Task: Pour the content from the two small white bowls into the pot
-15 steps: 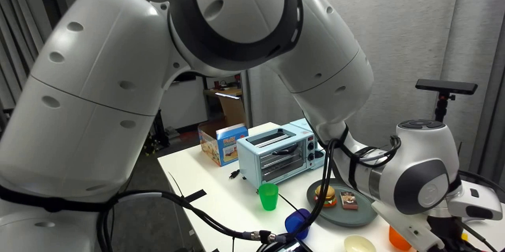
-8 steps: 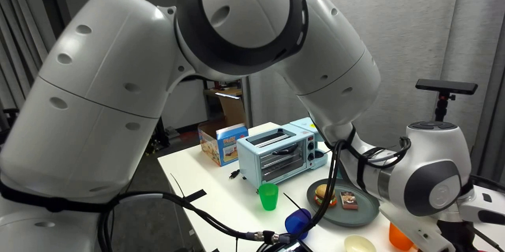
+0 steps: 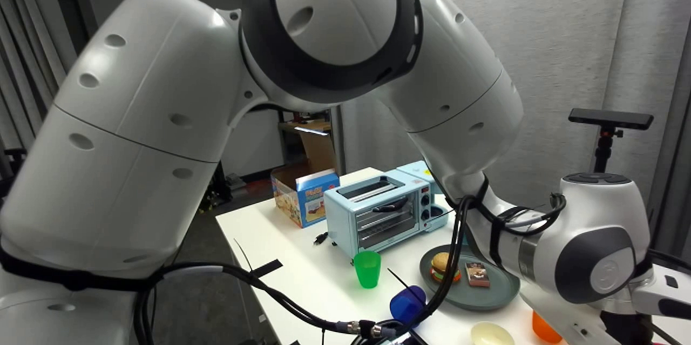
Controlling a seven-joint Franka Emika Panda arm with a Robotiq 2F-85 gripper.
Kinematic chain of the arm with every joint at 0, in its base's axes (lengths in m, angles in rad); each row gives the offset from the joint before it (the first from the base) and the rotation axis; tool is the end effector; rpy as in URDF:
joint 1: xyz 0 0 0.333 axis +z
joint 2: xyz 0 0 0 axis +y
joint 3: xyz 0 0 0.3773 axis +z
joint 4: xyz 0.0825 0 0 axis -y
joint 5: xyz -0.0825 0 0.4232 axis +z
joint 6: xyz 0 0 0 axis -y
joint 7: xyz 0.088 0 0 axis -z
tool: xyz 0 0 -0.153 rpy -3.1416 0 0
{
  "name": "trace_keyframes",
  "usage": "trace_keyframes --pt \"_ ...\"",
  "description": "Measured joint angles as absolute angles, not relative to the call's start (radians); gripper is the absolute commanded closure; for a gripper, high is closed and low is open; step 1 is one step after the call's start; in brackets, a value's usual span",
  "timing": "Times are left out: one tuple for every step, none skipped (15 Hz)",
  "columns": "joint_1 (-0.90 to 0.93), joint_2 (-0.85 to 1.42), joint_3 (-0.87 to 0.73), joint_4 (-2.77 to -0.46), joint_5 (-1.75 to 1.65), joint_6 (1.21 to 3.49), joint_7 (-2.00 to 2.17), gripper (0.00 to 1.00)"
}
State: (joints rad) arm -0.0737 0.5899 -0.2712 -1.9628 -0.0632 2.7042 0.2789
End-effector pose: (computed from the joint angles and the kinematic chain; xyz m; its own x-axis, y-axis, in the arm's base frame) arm 0.6569 -0.2285 0.1701 0.8606 -0.4679 0.2011 -0.4973 -0.8571 0.1341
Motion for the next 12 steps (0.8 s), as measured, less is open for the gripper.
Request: trace_keyframes --pt "-0.074 0.590 -0.271 -1.965 -0.063 2.704 0.279 0.00" --pt "-0.074 0.589 -0.269 -1.966 -0.063 2.704 0.278 0.00" --pt "-0.074 0.588 -0.266 -1.967 -0.063 2.704 0.278 0.00" --pt "-0.074 0.587 -0.263 -1.967 -0.063 2.705 0.278 0.00" --pt "-0.074 0.586 -0.260 -1.967 -0.063 2.706 0.278 0.00" --pt "-0.074 0.584 -0.255 -1.967 -0.063 2.707 0.278 0.00" --pt "-0.074 0.581 -0.251 -1.967 -0.063 2.708 0.278 0.00" --pt "-0.074 0.578 -0.248 -1.966 -0.063 2.710 0.278 0.00" --pt "-0.074 0.573 -0.245 -1.965 -0.063 2.712 0.278 0.00" --pt "-0.074 0.568 -0.243 -1.964 -0.062 2.716 0.278 0.00" --pt "-0.074 0.561 -0.243 -1.964 -0.062 2.725 0.278 0.00" --pt "-0.074 0.554 -0.243 -1.964 -0.060 2.734 0.278 0.00"
